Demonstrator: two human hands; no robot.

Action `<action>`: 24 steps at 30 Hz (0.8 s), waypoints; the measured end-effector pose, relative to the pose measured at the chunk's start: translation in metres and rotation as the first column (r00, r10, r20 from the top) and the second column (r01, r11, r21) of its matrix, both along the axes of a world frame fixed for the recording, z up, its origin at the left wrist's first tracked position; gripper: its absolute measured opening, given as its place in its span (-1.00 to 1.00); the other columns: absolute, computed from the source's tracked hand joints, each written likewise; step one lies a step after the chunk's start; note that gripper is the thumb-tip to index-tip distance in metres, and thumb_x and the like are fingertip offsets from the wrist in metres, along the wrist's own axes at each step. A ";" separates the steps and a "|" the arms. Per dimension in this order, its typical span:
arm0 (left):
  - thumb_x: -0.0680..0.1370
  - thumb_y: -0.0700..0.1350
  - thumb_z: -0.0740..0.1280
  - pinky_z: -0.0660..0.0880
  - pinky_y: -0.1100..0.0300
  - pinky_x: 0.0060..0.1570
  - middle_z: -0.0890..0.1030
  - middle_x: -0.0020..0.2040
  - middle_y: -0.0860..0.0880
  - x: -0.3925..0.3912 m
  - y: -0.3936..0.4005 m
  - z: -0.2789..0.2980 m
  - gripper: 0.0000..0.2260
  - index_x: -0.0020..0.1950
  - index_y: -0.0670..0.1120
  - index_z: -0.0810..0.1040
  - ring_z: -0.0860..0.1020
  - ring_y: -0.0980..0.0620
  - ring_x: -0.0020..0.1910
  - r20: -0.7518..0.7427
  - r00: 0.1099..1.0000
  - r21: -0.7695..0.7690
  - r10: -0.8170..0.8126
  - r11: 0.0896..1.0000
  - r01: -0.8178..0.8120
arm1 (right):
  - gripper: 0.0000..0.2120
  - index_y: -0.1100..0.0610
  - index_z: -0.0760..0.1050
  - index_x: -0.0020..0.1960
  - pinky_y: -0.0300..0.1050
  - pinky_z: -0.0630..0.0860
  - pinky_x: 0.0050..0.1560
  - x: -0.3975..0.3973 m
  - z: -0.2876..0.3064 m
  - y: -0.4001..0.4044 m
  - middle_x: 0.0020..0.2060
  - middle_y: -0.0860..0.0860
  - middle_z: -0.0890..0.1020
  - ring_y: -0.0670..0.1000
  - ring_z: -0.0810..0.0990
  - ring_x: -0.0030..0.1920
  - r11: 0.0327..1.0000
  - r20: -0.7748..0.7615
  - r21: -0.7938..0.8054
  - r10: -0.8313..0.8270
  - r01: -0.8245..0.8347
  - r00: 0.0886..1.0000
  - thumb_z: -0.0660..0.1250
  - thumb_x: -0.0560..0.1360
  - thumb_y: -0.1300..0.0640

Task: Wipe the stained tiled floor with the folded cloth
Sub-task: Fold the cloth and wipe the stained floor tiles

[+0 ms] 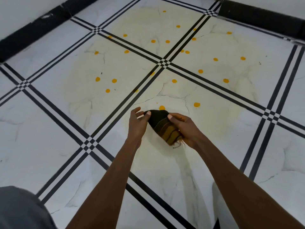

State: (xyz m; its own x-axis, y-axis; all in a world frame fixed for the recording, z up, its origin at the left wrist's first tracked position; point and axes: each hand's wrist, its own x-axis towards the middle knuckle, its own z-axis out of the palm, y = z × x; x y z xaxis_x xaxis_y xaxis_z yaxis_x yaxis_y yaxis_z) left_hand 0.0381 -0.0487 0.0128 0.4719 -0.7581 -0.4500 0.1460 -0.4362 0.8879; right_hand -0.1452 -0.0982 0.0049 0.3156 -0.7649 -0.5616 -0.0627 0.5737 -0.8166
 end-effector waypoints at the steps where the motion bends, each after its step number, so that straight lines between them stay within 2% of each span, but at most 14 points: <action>1: 0.62 -0.04 0.41 0.52 0.05 0.32 0.50 0.32 0.00 -0.002 0.003 -0.002 -0.52 0.50 -0.01 0.37 0.52 0.00 0.28 0.043 0.999 0.024 0.010 1.000 -0.011 | -0.75 0.10 0.67 0.25 -0.02 0.66 -0.13 0.000 0.000 -0.005 -0.03 0.11 0.75 0.13 0.70 -0.13 0.998 -0.044 -0.025 -0.062 0.060 0.997 0.41 0.62 0.04; 3: 0.62 -0.04 0.41 0.54 0.05 0.29 0.55 0.33 -0.02 -0.005 0.010 -0.005 -0.58 0.46 -0.03 0.43 0.57 -0.03 0.26 0.059 0.998 0.029 0.022 0.999 -0.024 | -0.76 0.12 0.66 0.25 -0.07 0.56 -0.29 0.002 0.002 -0.013 -0.19 0.10 0.70 0.14 0.59 -0.29 0.984 -0.086 -0.092 -0.158 0.151 0.984 0.41 0.62 0.07; 4: 0.62 -0.06 0.40 0.57 0.05 0.28 0.59 0.31 -0.07 -0.007 0.012 -0.006 -0.63 0.41 -0.06 0.48 0.61 -0.04 0.23 0.017 1.000 0.009 0.019 1.000 -0.019 | -0.76 0.09 0.66 0.26 -0.07 0.58 -0.26 0.003 0.004 -0.016 -0.17 0.06 0.70 0.12 0.62 -0.25 0.972 -0.132 -0.176 -0.183 0.158 0.974 0.41 0.63 0.08; 5: 0.63 -0.07 0.39 0.59 0.04 0.27 0.64 0.28 -0.11 -0.010 0.014 -0.005 -0.68 0.38 -0.08 0.52 0.65 -0.05 0.21 -0.056 0.998 -0.015 0.008 1.000 -0.009 | -0.77 0.06 0.66 0.27 -0.05 0.63 -0.15 0.005 0.007 -0.018 -0.11 0.02 0.72 0.09 0.67 -0.16 0.947 -0.209 -0.300 -0.181 0.114 0.961 0.40 0.63 0.07; 7: 0.67 -0.04 0.33 0.60 0.01 0.28 0.69 0.24 -0.13 -0.016 0.012 0.001 -0.74 0.33 -0.09 0.56 0.69 -0.06 0.20 -0.262 0.965 -0.073 -0.012 0.997 -0.007 | -0.75 0.05 0.66 0.28 -0.08 0.60 0.11 0.014 0.016 -0.019 0.05 0.02 0.72 0.04 0.68 0.03 0.837 -0.368 -0.526 -0.066 -0.149 0.928 0.37 0.63 0.08; 8: 0.69 -0.02 0.28 0.60 0.00 0.28 0.69 0.24 -0.13 -0.020 0.010 0.005 -0.75 0.31 -0.08 0.58 0.68 -0.06 0.22 -0.355 0.935 -0.090 -0.020 0.996 -0.013 | -0.75 0.06 0.65 0.29 -0.11 0.57 0.14 0.020 0.022 -0.016 0.10 0.05 0.71 0.04 0.66 0.06 0.745 -0.451 -0.579 0.048 -0.333 0.891 0.36 0.64 0.11; 10: 0.72 -0.01 0.22 0.59 -0.02 0.29 0.68 0.27 -0.13 -0.025 0.006 0.008 -0.73 0.33 -0.07 0.59 0.66 -0.07 0.26 -0.451 0.892 -0.110 -0.023 0.994 -0.030 | -0.75 0.05 0.65 0.28 -0.09 0.55 0.10 0.031 0.024 -0.006 0.08 0.08 0.65 0.04 0.61 0.06 0.551 -0.600 -0.580 0.210 -0.600 0.772 0.33 0.64 0.15; 11: 0.72 -0.03 0.21 0.60 -0.02 0.27 0.67 0.28 -0.14 -0.025 0.007 0.007 -0.71 0.37 -0.09 0.57 0.66 -0.07 0.26 -0.463 0.886 -0.117 -0.024 0.992 -0.035 | -0.75 0.04 0.66 0.28 -0.08 0.54 0.09 0.034 0.024 -0.002 0.07 0.07 0.62 0.03 0.59 0.05 0.514 -0.629 -0.574 0.221 -0.637 0.746 0.31 0.65 0.16; 13: 0.73 -0.10 0.21 0.64 0.04 0.20 0.66 0.29 -0.17 -0.024 0.010 0.005 -0.69 0.43 -0.13 0.54 0.69 -0.06 0.21 -0.453 0.891 -0.119 -0.026 0.992 -0.032 | -0.75 0.04 0.67 0.25 -0.13 0.49 0.10 0.034 0.026 0.004 0.04 0.04 0.62 -0.01 0.57 0.05 0.561 -0.591 -0.597 0.176 -0.573 0.787 0.31 0.64 0.18; 15: 0.71 -0.13 0.24 0.66 0.06 0.15 0.68 0.25 -0.19 -0.024 0.014 0.003 -0.72 0.39 -0.16 0.56 0.71 -0.05 0.15 -0.441 0.897 -0.104 -0.023 0.994 -0.025 | -0.77 0.07 0.69 0.22 -0.17 0.47 0.10 0.031 0.026 0.007 0.00 0.04 0.64 0.00 0.58 0.04 0.605 -0.553 -0.614 0.129 -0.507 0.823 0.36 0.62 0.19; 18: 0.69 -0.13 0.30 0.64 0.03 0.20 0.73 0.15 -0.15 -0.025 0.015 0.000 -0.81 0.25 -0.10 0.64 0.72 -0.05 0.14 -0.419 0.908 -0.095 -0.025 0.995 -0.016 | -0.80 0.11 0.69 0.20 -0.29 0.47 0.04 0.031 0.023 0.009 0.01 0.06 0.69 -0.02 0.61 0.00 0.616 -0.574 -0.613 0.083 -0.495 0.815 0.43 0.60 0.14; 20: 0.68 -0.12 0.30 0.63 0.01 0.23 0.74 0.15 -0.14 -0.023 0.014 0.000 -0.81 0.24 -0.09 0.65 0.72 -0.05 0.16 -0.409 0.912 -0.095 -0.029 0.995 -0.011 | -0.80 0.13 0.70 0.18 -0.41 0.45 0.02 0.032 0.020 0.009 0.03 0.04 0.73 -0.08 0.61 -0.03 0.644 -0.556 -0.612 0.062 -0.459 0.829 0.45 0.59 0.10; 24: 0.70 -0.09 0.27 0.60 -0.04 0.28 0.71 0.23 -0.13 -0.016 0.011 -0.001 -0.71 0.38 -0.13 0.59 0.68 -0.07 0.23 -0.412 0.911 -0.064 -0.004 0.998 -0.024 | -0.78 0.18 0.72 0.12 -0.19 0.56 0.10 0.034 0.016 0.004 -0.01 0.07 0.76 -0.03 0.67 -0.03 0.716 -0.549 -0.569 0.036 -0.404 0.835 0.41 0.61 0.06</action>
State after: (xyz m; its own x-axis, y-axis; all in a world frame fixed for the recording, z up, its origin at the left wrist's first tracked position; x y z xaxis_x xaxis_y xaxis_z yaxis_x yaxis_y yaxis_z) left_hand 0.0224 -0.0379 0.0115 0.2628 -0.7891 -0.5552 0.5091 -0.3754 0.7745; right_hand -0.1107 -0.0938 0.0206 0.3638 -0.9279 -0.0819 -0.5885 -0.1609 -0.7923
